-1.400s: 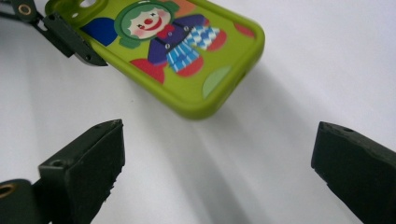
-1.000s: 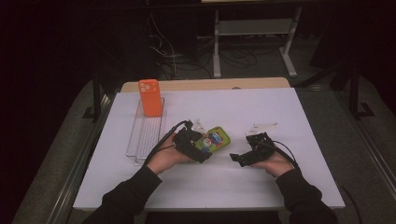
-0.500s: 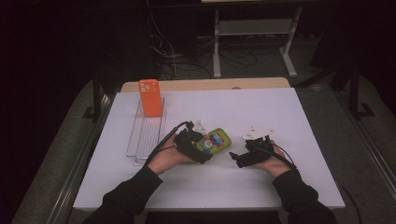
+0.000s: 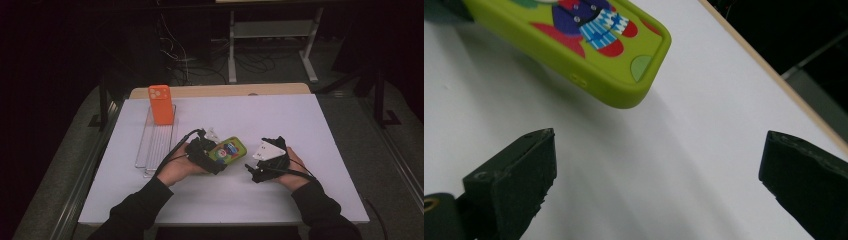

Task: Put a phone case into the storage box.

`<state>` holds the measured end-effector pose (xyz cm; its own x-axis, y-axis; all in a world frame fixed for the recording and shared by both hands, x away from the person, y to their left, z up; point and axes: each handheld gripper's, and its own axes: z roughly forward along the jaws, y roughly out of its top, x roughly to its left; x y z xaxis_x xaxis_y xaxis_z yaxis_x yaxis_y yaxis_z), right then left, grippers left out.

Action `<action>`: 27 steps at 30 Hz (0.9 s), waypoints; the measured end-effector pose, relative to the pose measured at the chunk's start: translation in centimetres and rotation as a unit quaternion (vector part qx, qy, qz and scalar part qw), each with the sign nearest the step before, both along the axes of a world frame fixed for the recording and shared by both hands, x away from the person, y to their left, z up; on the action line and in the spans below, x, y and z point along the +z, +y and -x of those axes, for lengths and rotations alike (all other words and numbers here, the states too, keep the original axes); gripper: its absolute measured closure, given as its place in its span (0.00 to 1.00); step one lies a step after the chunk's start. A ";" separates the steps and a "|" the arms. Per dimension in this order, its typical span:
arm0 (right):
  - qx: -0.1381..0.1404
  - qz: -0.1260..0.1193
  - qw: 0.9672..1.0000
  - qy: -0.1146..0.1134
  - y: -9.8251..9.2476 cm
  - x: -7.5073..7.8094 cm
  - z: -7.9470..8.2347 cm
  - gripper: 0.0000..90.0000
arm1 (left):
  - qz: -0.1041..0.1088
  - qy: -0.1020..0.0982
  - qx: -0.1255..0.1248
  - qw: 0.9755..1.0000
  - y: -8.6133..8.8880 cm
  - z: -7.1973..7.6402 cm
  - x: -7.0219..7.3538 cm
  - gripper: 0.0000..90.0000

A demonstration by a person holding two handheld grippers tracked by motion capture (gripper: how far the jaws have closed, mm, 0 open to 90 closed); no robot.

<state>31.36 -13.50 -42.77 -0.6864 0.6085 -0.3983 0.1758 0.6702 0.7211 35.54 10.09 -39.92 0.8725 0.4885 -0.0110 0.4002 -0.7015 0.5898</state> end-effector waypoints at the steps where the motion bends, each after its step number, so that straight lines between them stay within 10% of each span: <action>1: 0.002 0.006 1.000 -0.006 0.1 0.0 0.1 0.02 | -0.001 0.001 0.000 1.000 0.0 0.0 0.0 0.17; 17: 0.033 0.106 0.987 -0.113 1.3 -0.5 1.2 0.02 | 0.010 0.006 0.008 1.000 0.0 0.0 0.0 0.17; 27: 0.054 0.178 0.964 -0.191 1.9 -0.9 1.6 0.02 | 0.004 0.010 0.006 1.000 0.2 -0.1 0.1 0.17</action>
<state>29.74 -11.62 -43.63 -0.5002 0.3201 -0.8046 -0.1416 0.8864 0.4407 35.60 10.24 -39.79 0.8660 0.4990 -0.0317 0.4204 -0.6923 0.5866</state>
